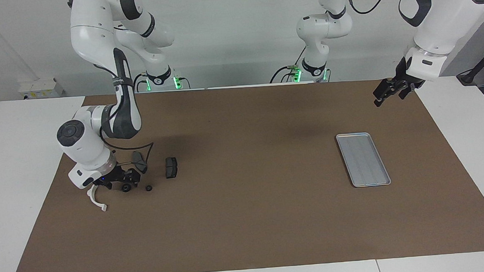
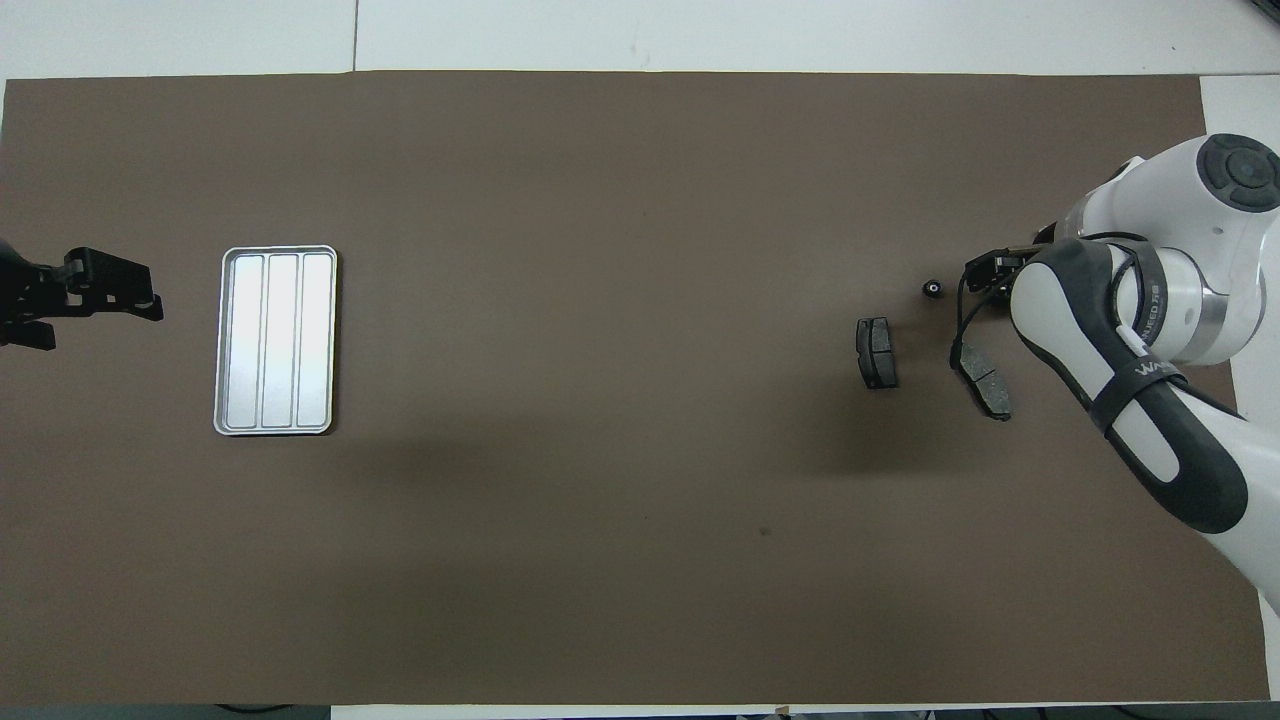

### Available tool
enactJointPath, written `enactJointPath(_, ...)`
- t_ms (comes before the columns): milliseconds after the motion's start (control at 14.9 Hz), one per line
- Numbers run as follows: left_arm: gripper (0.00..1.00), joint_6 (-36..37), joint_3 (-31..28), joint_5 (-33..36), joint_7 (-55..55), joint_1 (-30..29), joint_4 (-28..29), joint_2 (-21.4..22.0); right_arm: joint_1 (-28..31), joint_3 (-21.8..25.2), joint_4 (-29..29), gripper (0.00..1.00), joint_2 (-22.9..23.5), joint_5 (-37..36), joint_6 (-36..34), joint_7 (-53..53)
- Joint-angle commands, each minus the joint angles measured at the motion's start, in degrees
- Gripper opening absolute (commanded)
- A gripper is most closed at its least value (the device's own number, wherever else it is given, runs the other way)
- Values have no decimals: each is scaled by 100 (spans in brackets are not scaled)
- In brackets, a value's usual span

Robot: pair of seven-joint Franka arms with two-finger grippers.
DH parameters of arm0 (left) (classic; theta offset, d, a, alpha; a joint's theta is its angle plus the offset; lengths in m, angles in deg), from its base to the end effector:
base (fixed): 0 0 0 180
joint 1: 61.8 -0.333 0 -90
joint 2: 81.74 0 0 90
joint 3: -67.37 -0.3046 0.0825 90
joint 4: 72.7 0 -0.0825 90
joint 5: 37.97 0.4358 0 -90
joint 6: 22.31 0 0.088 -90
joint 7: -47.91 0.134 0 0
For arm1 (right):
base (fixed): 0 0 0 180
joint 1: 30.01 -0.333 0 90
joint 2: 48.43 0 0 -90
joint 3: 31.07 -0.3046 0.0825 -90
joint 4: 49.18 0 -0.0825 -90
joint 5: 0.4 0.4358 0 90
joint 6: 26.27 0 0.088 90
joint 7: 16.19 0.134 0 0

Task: Pick bearing gear from pile to tray
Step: 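Close the right gripper on the small dark bearing ring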

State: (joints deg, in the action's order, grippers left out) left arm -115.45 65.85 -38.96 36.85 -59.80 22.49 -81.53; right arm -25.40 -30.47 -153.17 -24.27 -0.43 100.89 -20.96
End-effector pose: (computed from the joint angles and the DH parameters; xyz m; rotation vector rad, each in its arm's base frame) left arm 0.6063 -0.0073 0.5455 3.1136 0.2902 -0.0527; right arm 0.6765 -0.0615 0.2373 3.1383 -0.0102 -0.0276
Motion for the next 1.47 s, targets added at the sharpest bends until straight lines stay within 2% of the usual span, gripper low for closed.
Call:
enactJointPath(0,100,-29,-24,64,17,37,78,120,57,-16,-42,100,19,-76,90,-173)
enactJointPath(536,100,-37,-24,64,17,46,78,111,92,-16,-341,99,-7,-68,169,-340)
enactJointPath(603,100,-11,-24,64,8,46,87,120,92,-16,-341,90,-16,-68,169,-349)
enactJointPath(804,100,77,-42,64,0,37,87,129,83,-16,-350,27,-24,-68,169,-332)
enactJointPath(872,100,85,-42,64,-1,29,96,129,83,-16,-359,0,-25,-68,161,-340)
enactJointPath(1207,100,77,-24,64,8,37,131,137,57,-16,-297,0,-59,-68,134,-323)
enactJointPath(1408,100,86,-42,64,17,2,149,146,-5,-68,-61,0,-243,-68,-285,-183)
